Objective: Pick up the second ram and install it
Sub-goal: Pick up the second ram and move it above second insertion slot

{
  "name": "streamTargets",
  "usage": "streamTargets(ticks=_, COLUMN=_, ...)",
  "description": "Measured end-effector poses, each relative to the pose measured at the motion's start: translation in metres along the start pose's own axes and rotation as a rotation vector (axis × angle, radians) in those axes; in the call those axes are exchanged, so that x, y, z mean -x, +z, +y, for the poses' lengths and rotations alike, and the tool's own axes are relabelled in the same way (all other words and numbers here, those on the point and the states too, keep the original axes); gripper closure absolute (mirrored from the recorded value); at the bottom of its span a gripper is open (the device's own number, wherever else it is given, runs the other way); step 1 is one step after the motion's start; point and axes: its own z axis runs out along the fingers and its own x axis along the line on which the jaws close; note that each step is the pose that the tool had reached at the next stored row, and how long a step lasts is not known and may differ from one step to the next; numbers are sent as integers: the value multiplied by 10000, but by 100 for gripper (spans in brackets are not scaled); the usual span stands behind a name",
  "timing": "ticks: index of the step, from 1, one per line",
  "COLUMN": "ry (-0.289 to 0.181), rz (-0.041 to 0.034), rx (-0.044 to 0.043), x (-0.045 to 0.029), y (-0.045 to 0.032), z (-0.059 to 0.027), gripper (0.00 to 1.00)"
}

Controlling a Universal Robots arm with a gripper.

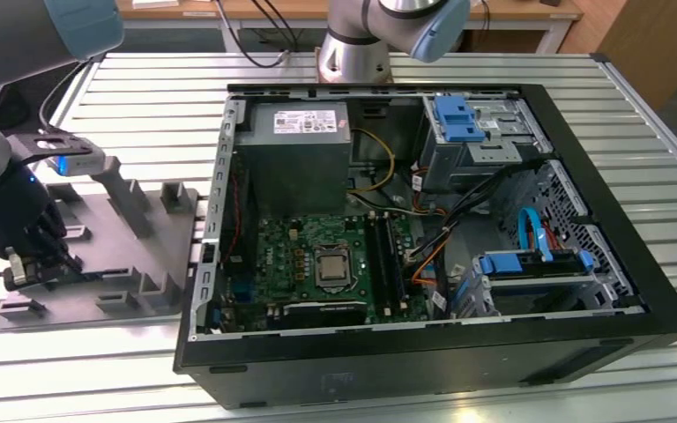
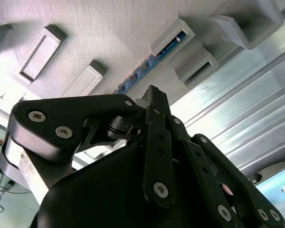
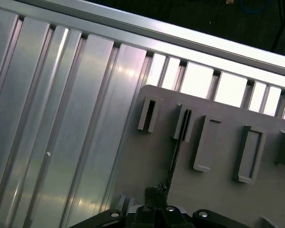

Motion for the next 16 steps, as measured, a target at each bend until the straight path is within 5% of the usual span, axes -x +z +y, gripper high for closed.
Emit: streamTargets(ticks=16, ry=2312, rz=-122, rx=19, x=1, y=19, z=1, gripper=90)
